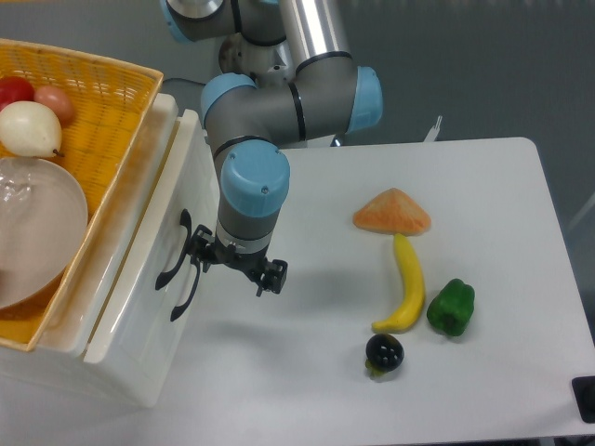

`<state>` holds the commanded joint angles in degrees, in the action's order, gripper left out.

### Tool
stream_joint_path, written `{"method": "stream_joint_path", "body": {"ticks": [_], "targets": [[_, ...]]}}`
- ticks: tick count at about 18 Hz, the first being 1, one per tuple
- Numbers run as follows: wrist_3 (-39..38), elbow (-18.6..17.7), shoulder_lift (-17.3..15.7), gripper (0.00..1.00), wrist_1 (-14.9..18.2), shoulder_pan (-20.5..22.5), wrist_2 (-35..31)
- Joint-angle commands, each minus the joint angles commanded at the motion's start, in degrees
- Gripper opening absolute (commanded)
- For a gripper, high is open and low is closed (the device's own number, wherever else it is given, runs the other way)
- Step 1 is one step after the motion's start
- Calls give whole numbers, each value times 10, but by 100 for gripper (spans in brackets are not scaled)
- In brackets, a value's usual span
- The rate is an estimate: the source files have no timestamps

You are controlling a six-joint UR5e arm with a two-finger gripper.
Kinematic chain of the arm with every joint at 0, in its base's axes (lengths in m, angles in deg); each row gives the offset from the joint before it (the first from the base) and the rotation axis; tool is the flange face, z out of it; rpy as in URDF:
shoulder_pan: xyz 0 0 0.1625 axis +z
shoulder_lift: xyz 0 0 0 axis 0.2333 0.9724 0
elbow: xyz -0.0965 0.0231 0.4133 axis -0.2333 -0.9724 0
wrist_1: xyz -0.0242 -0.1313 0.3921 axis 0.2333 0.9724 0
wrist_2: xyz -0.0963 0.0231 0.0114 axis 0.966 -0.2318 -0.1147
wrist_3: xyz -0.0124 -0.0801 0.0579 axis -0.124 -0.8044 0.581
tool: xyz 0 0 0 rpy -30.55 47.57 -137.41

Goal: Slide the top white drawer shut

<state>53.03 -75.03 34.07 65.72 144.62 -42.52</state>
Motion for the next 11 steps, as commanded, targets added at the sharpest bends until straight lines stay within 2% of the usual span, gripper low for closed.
{"method": "stream_joint_path", "body": {"ticks": [11], "targets": [[0,1,0,100,-1,-4,1]]}}
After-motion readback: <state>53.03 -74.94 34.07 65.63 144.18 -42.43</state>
